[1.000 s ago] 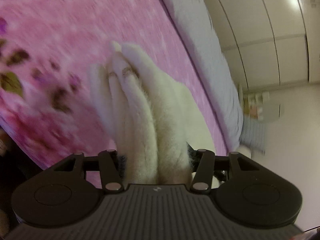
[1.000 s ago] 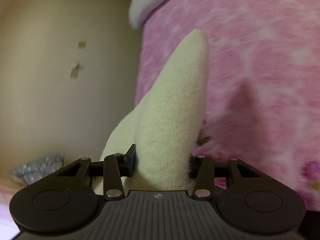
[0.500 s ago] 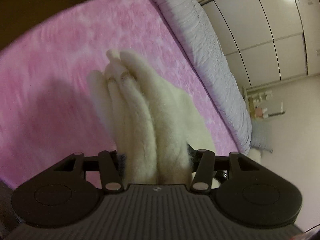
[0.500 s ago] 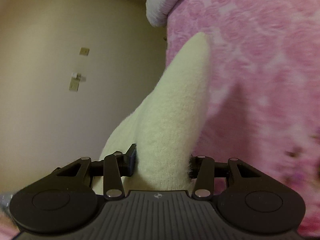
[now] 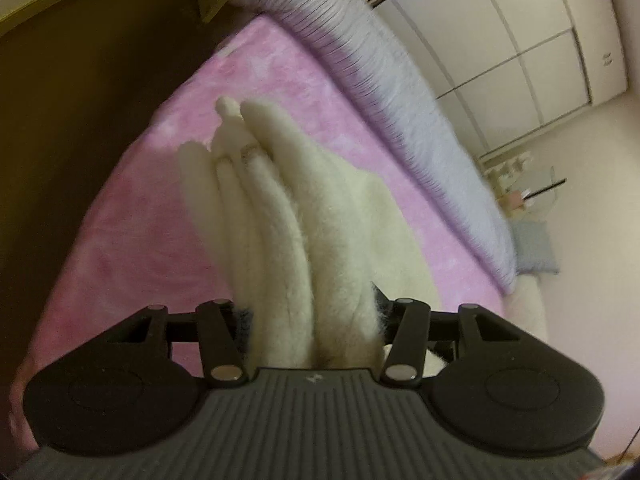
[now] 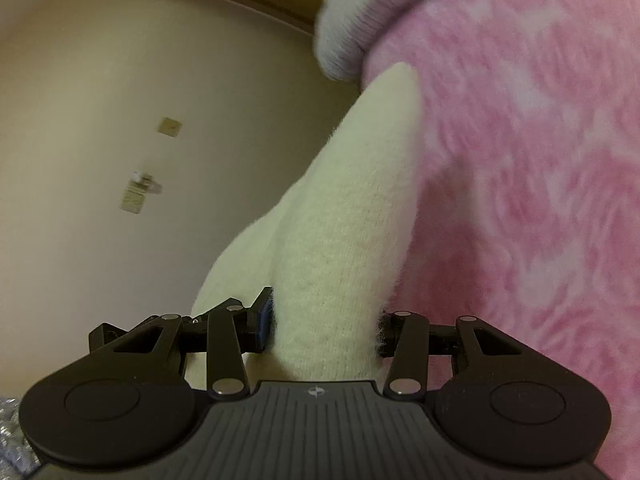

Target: Fold clothes

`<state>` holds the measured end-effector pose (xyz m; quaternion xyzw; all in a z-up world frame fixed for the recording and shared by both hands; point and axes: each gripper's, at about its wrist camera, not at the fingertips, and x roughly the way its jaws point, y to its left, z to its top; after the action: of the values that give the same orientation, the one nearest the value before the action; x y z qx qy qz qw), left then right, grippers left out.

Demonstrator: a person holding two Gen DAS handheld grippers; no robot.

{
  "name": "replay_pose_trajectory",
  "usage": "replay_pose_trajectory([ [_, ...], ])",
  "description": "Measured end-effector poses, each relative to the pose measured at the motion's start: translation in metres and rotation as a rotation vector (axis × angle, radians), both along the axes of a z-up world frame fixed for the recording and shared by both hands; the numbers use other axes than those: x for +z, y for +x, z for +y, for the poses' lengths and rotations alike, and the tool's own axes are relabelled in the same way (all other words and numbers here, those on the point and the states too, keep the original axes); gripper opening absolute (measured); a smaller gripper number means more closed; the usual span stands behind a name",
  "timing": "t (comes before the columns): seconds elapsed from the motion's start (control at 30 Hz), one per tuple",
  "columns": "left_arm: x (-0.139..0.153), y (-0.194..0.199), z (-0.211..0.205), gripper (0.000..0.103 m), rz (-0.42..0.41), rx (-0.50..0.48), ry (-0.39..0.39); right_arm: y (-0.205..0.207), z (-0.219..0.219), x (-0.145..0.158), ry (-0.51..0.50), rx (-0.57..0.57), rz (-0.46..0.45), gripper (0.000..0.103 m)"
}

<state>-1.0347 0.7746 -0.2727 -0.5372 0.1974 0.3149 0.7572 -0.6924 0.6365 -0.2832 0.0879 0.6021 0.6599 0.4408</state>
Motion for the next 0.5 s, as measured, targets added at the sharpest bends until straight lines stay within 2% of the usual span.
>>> replay_pose_trajectory([
  [0.03, -0.021, -0.003, 0.006, 0.048, 0.026, -0.007, -0.015, -0.006, 0.004, -0.016, -0.027, -0.003, -0.003, 0.046],
  [0.1, -0.045, -0.013, 0.003, 0.054, 0.017, 0.007, -0.036, -0.018, 0.008, -0.049, -0.136, 0.002, -0.034, 0.049],
  [0.17, -0.068, -0.023, -0.002, 0.056, 0.004, 0.023, -0.056, -0.028, 0.004, -0.070, -0.224, 0.009, -0.072, 0.059],
  [0.37, -0.043, -0.045, -0.017, 0.059, 0.035, 0.062, -0.062, -0.023, -0.022, -0.044, -0.225, 0.022, -0.146, 0.066],
  [0.5, -0.032, -0.072, -0.051, 0.062, -0.017, 0.150, -0.109, -0.022, -0.044, -0.025, -0.252, 0.067, -0.219, 0.067],
])
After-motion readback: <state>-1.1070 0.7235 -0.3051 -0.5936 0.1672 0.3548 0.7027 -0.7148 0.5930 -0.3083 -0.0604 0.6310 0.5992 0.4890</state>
